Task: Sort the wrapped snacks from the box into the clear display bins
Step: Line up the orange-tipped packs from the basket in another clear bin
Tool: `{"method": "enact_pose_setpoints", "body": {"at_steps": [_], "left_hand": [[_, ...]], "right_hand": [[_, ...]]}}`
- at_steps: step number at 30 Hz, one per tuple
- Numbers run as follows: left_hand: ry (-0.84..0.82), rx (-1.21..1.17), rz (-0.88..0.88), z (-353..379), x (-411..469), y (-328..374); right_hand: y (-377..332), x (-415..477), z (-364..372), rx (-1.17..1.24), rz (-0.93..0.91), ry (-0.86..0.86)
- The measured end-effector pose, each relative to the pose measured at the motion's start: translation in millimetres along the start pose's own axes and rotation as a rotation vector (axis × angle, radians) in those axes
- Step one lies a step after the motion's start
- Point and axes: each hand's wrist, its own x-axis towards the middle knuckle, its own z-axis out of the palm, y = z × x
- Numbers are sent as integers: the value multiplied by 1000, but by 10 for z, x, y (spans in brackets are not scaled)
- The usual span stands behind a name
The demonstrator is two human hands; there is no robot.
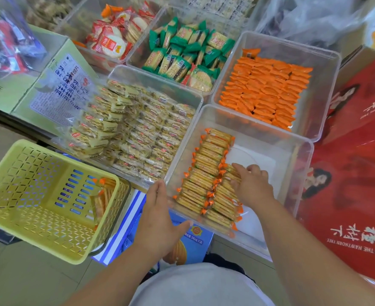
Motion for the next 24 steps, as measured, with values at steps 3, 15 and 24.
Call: {"method": "enact_pose_setpoints", "body": {"at_steps": [3, 15, 24], "left_hand": [[-7, -6, 15, -15, -5, -13], [-11, -20, 10, -41, 25, 2], [-2, -7, 16, -60, 14, -1]], "right_hand": [[-35, 16, 25, 58, 69, -107], [-212, 21, 59, 114, 9, -127], [-273, -95, 115, 139, 45, -142]]}}
